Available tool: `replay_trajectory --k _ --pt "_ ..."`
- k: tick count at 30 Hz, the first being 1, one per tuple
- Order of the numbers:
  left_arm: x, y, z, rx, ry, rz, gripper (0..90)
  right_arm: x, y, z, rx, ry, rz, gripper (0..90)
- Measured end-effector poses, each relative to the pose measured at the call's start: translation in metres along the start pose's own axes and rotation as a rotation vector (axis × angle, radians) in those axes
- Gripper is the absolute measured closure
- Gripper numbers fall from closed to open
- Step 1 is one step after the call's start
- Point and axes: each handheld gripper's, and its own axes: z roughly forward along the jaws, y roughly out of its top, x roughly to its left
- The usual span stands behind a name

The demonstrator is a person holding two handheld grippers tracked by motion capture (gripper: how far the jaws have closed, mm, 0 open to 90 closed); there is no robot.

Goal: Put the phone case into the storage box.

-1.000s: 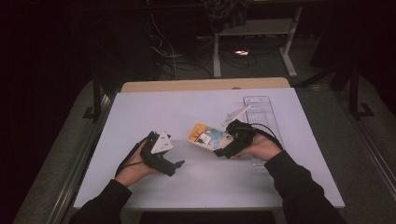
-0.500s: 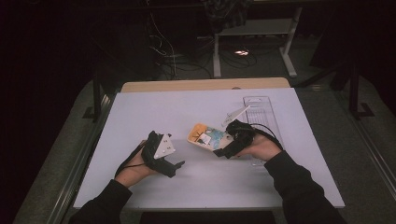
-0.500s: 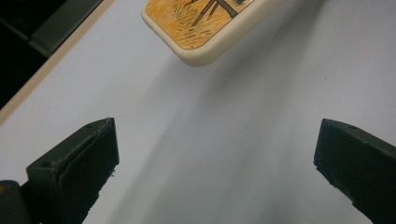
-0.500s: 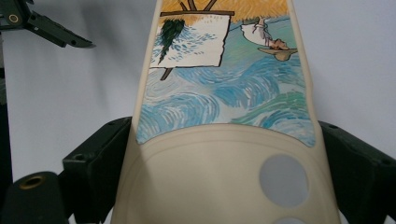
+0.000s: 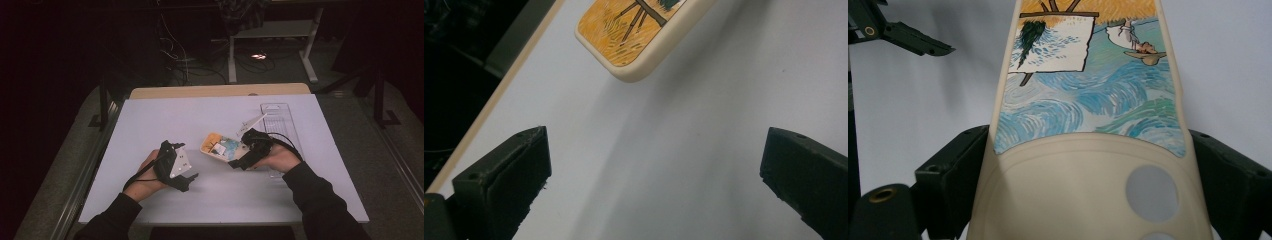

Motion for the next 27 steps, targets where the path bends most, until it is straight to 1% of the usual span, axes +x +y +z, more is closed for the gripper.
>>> replay_trajectory --k 2,4,6,7,8,10,12,13,14,15,17,18,19,20,21,23,24,26,27 --pt "-0.002 0.001 0.0 -0.003 0.009 0.01 0.0 0.0 0.0 0.0 0.001 0.0 0.001 9.9" --pt "-0.003 0.001 0.0 -0.006 0.025 0.03 0.0 0.0 0.0 0.0 0.001 -0.001 0.0 10.0" --pt "-0.004 0.002 0.0 -0.003 0.037 0.053 0.0 0.0 0.0 0.0 0.001 -0.002 -0.001 10.0" --pt "-0.005 0.002 0.0 0.007 0.041 0.072 0.0 0.0 0.0 0.0 0.001 -0.002 0.0 10.0" --pt "-0.006 0.002 0.0 0.006 0.044 0.075 0.0 0.0 0.0 0.0 0.001 -0.002 -0.001 10.0" --pt "-0.006 0.003 0.0 0.012 0.053 0.101 0.0 0.0 0.0 0.0 0.001 -0.002 -0.001 10.0" --pt "-0.008 0.003 0.001 0.008 0.063 0.113 0.0 0.0 0.0 0.0 0.001 -0.002 0.0 10.0" --pt "-0.008 0.003 0.001 0.015 0.068 0.131 0.0 0.0 0.0 0.0 0.001 -0.001 0.0 10.0" --pt "-0.009 0.003 0.001 0.016 0.075 0.134 0.0 0.0 0.0 0.0 0.001 -0.001 0.0 10.0" --pt "-0.01 0.004 0.001 0.018 0.084 0.153 0.0 0.0 0.0 0.0 0.001 -0.001 0.0 10.0" --pt "-0.011 0.004 0.002 0.016 0.095 0.168 0.0 0.0 0.0 0.001 0.0 -0.005 -0.006 10.0" --pt "-0.011 0.004 0.002 0.028 0.095 0.182 0.0 0.0 0.0 0.001 -0.001 -0.006 -0.009 10.0" --pt "-0.012 0.004 0.002 0.023 0.107 0.192 0.0 -0.001 0.0 0.001 -0.001 -0.007 -0.018 10.0" --pt "-0.013 0.004 0.002 0.025 0.11 0.202 0.0 -0.001 0.0 0.001 0.001 -0.007 -0.015 10.0" --pt "-0.014 0.005 0.002 0.025 0.115 0.213 0.0 0.0 0.0 0.0 0.001 -0.003 0.0 10.0" --pt "-0.015 0.005 0.003 0.024 0.12 0.215 0.0 0.0 0.0 0.0 0.0 -0.003 0.0 10.0" --pt "-0.015 0.005 0.002 0.024 0.131 0.234 0.0 0.0 0.0 0.0 -0.001 -0.003 -0.001 10.0" --pt "-0.017 0.005 0.003 0.025 0.142 0.243 0.0 0.0 0.001 0.0 -0.002 -0.003 -0.002 10.0" --pt "-0.018 0.005 0.003 0.022 0.146 0.238 0.0 0.0 0.001 0.0 -0.002 -0.003 -0.001 10.0"
